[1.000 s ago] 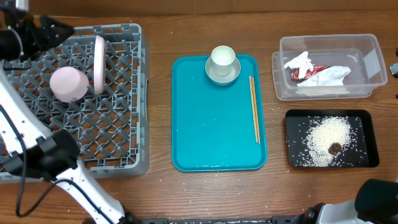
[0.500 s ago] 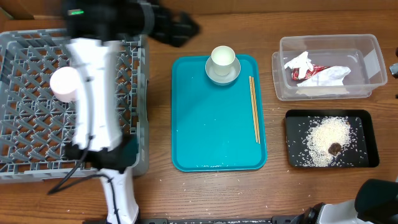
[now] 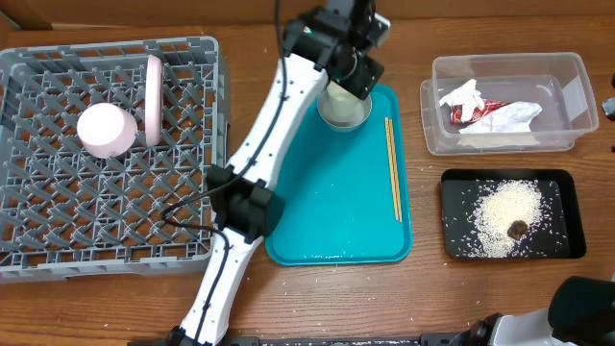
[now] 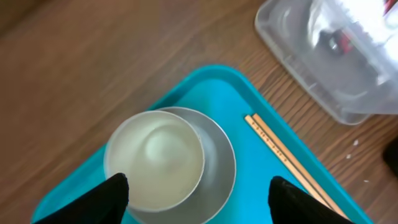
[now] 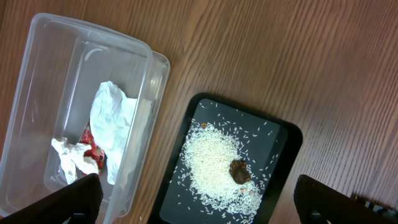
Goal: Sort waste into correct bins and load items into the dishwasher
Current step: 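Reach the left gripper to the white cup and grasp it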
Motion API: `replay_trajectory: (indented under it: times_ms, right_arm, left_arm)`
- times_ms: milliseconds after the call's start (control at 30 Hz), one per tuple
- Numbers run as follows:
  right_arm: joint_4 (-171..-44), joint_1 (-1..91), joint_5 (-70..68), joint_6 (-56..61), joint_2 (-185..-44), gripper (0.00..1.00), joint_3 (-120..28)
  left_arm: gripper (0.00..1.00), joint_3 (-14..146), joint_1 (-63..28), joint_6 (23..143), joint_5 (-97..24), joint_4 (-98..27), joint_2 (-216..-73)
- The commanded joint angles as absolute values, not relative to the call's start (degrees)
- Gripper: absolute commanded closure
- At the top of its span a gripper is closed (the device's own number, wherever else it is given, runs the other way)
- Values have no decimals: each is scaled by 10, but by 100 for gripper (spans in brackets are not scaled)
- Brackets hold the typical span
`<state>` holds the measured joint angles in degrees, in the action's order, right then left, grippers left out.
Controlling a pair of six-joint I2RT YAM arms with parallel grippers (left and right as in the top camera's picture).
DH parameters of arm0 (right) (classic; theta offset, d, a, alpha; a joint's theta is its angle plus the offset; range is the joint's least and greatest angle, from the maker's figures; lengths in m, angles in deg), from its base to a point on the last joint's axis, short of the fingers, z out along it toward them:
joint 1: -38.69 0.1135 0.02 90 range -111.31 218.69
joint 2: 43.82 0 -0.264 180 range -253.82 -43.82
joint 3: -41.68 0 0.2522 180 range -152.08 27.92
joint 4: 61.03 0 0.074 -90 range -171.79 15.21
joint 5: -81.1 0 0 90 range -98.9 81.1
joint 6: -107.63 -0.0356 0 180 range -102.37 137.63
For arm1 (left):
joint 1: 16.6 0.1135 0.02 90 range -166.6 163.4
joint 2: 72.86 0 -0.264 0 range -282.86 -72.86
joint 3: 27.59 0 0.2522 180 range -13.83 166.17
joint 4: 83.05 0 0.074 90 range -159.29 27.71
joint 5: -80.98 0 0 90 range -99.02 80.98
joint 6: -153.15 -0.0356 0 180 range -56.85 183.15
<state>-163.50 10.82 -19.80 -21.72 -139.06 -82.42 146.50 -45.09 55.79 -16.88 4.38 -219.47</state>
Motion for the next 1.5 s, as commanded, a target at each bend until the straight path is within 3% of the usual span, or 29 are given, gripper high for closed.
replay_trajectory:
  times_ms: [0, 167, 300, 667, 867, 900, 933, 1467]
  right_arm:
    - [-1633, 107, -204, -215, -1390, 0, -836]
    - [-1633, 107, -204, -215, -1390, 0, -836]
    - [-1633, 107, -204, -215, -1390, 0, -836]
    - [-1633, 107, -204, -215, -1390, 0, -836]
    - [-1633, 107, -204, -215, -1390, 0, -836]
    - [-1633, 107, -204, -215, -1390, 0, -836]
    - [-1633, 107, -204, -215, -1390, 0, -836]
    - [-1633, 107, -204, -215, -1390, 0, -836]
  left_arm:
    - [33, 1464, -462, 563, -160, 42, -2227]
    - [37, 1458, -466, 563, -165, 37, -2243]
    - [49, 1449, -466, 566, -166, 39, -2252]
    - [49, 1434, -469, 576, -176, 37, -2278]
    - [80, 1436, -464, 599, -174, 37, -2278]
    - [91, 1441, -463, 624, -174, 41, -2277]
    - [96, 1447, -462, 636, -174, 45, -2277]
    - [96, 1662, -450, 696, -169, 233, -2132]
